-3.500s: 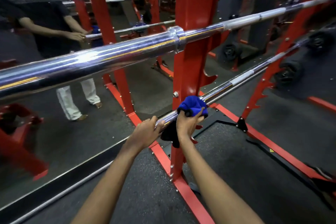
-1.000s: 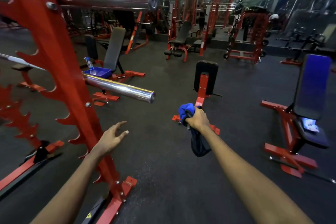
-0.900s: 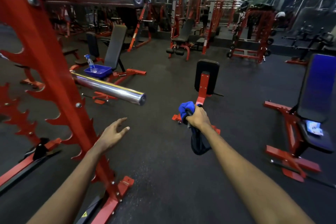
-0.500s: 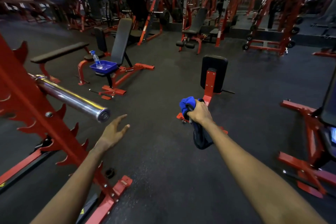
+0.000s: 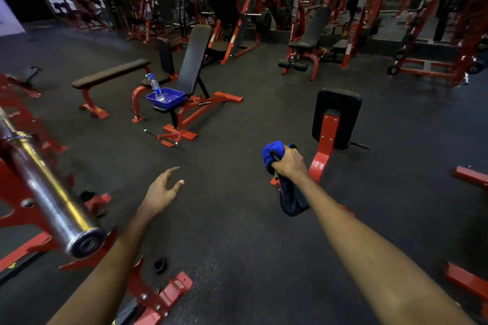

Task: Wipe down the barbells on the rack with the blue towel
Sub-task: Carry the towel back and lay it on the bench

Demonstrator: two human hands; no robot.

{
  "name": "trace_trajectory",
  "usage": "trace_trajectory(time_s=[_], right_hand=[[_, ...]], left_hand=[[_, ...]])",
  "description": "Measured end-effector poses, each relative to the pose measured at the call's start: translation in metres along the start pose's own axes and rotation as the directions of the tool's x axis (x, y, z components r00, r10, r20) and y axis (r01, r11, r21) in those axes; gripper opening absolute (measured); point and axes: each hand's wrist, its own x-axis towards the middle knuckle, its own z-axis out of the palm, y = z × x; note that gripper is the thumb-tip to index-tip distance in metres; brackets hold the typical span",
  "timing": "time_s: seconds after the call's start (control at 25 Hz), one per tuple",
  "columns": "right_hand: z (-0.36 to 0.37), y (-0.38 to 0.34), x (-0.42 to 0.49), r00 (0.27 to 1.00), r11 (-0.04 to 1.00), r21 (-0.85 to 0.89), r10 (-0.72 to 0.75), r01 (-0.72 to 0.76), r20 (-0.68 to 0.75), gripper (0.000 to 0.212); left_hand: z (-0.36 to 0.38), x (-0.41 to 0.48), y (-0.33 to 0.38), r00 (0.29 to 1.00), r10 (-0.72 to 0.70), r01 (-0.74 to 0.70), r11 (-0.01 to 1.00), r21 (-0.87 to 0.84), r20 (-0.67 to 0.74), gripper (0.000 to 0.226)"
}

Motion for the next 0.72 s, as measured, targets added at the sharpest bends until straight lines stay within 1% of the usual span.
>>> trace_trajectory(time_s=[0.08,0.16,0.32,0.4,0.44,0.56,0.72], right_hand=[[0.0,-0.016,0.042,0.999,0.999,-0.008,-0.033,0.033,0.02,0.046],[-0.003,-0.032,0.08,0.997,0.998,-0.01,-0.066,0.066,0.031,0.047],[0.007,-0.071,0.159,0.989,0.993,-0.018,-0.111,0.113,0.096,0.055],[0.021,-0.091,0.196,0.979,0.987,-0.032,-0.153,0.159,0.137,0.064],[0.028,-0.104,0.217,0.969,0.981,-0.036,-0.184,0.192,0.166,0.065],[0.043,-0.137,0.282,0.944,0.962,-0.023,-0.263,0.273,0.199,0.054],[0.058,-0.168,0.374,0.924,0.943,0.007,-0.327,0.332,0.2,0.049]], left_hand=[[0.001,0.032,0.002,0.999,-0.037,0.037,0.999,-0.017,-0.016,0.05],[-0.001,0.064,0.005,0.999,-0.035,0.034,0.999,-0.031,-0.033,0.05],[-0.014,0.121,0.005,0.97,-0.137,0.124,0.989,-0.078,-0.201,0.051],[-0.009,0.141,0.001,0.954,-0.19,0.175,0.981,-0.081,-0.232,0.051],[-0.008,0.154,-0.002,0.943,-0.221,0.205,0.975,-0.089,-0.249,0.051],[-0.014,0.198,-0.01,0.932,-0.255,0.251,0.967,-0.049,-0.259,0.051],[-0.046,0.275,-0.013,0.913,-0.295,0.3,0.954,-0.026,-0.282,0.051]])
